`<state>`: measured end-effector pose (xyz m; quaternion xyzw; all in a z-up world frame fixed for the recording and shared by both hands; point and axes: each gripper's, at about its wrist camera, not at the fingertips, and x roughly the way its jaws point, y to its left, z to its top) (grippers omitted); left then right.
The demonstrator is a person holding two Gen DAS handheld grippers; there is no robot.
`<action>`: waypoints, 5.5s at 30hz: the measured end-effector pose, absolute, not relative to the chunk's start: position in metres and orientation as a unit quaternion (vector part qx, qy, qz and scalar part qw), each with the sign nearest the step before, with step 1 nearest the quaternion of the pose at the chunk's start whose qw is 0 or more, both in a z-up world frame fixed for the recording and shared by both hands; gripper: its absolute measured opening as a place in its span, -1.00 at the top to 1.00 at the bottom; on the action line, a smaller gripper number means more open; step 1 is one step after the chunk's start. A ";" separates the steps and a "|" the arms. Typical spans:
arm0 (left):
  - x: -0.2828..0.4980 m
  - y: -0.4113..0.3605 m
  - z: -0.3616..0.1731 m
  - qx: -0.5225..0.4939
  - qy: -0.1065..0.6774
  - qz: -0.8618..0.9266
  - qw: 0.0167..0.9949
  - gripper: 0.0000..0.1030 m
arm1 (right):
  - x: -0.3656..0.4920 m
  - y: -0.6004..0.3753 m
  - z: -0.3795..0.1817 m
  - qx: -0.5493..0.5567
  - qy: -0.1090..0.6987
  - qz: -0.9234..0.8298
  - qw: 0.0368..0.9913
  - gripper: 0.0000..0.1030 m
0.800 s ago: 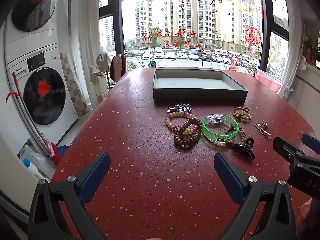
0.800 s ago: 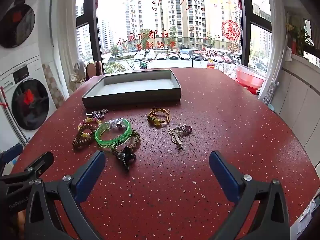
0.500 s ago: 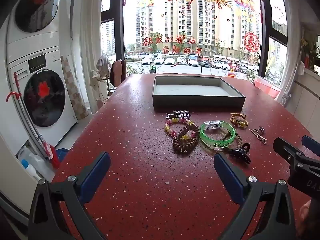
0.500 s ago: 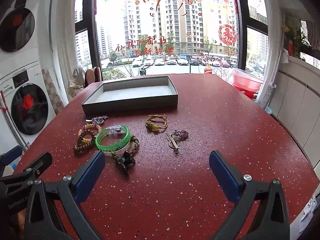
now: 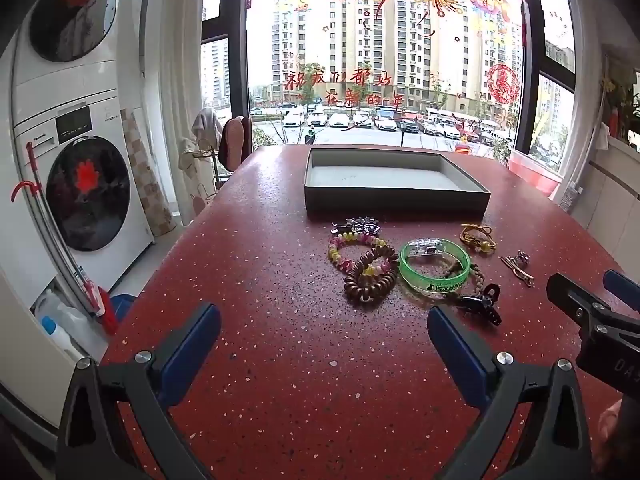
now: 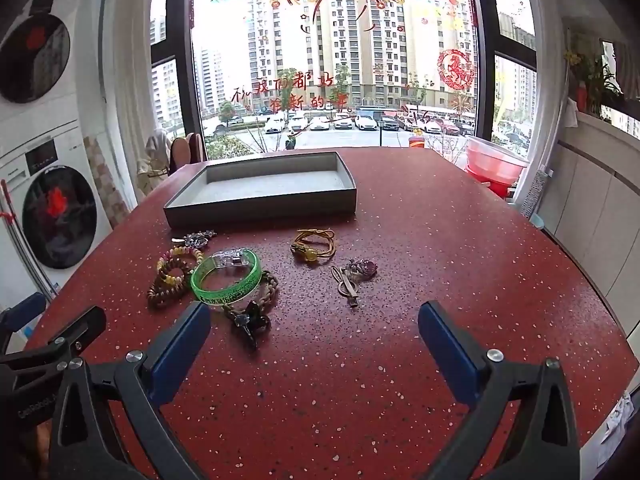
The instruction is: Organize jewelry
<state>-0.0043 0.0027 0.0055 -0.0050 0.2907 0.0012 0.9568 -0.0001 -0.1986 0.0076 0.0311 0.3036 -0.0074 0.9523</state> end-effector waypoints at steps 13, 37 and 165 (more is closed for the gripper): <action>-0.001 0.005 0.000 -0.012 0.305 0.005 0.952 -1.00 | 0.001 -0.199 0.002 0.035 0.308 -0.010 0.951 -1.00; 0.000 0.002 -0.003 -0.012 0.308 0.004 0.951 -1.00 | 0.001 -0.199 -0.001 0.036 0.309 -0.011 0.950 -1.00; 0.119 0.023 -0.018 -0.064 0.445 -0.086 0.889 -1.00 | 0.102 -0.265 -0.030 0.072 0.474 0.002 0.878 -1.00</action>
